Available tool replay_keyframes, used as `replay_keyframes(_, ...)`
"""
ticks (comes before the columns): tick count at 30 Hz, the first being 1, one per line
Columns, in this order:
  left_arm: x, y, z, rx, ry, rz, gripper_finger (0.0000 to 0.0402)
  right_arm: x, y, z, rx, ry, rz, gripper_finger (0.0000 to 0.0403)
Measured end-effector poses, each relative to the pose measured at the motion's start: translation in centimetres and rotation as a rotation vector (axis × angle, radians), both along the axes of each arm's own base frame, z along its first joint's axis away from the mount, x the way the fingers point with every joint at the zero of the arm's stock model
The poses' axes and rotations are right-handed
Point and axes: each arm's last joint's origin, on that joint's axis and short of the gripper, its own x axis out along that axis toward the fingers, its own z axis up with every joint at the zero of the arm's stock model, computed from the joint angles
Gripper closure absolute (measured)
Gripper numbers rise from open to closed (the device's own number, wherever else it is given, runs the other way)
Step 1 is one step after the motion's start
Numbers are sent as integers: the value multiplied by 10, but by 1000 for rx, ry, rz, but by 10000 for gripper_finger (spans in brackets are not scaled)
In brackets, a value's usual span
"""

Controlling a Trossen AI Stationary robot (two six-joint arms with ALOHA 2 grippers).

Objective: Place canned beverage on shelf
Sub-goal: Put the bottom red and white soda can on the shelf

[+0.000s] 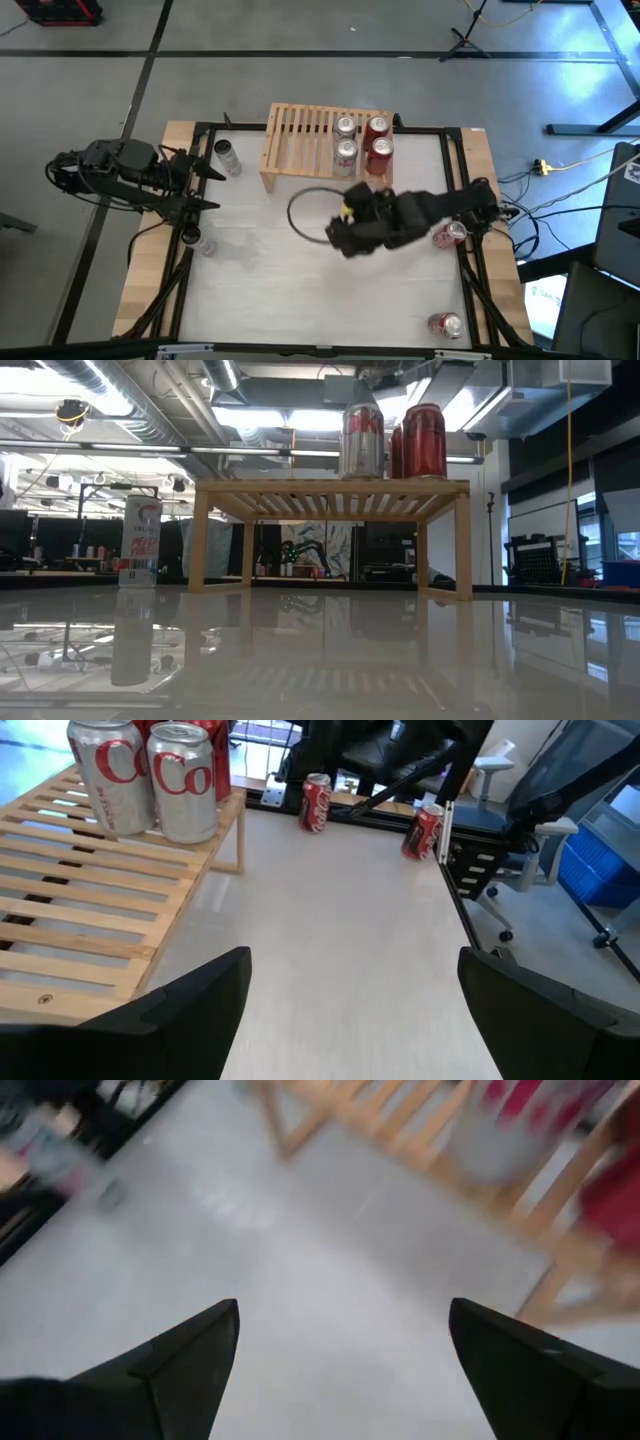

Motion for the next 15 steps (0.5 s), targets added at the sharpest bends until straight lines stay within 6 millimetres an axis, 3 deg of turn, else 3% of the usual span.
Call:
replay_keyframes(9, 7, -1, -1, 32, 22, -12, 53, -29, 64, -3, 329, 40, 36, 54)
replay_keyframes(15, 14, -2, -3, 58, 46, -23, 53, -48, 97, -9, 499, 117, -14, 54)
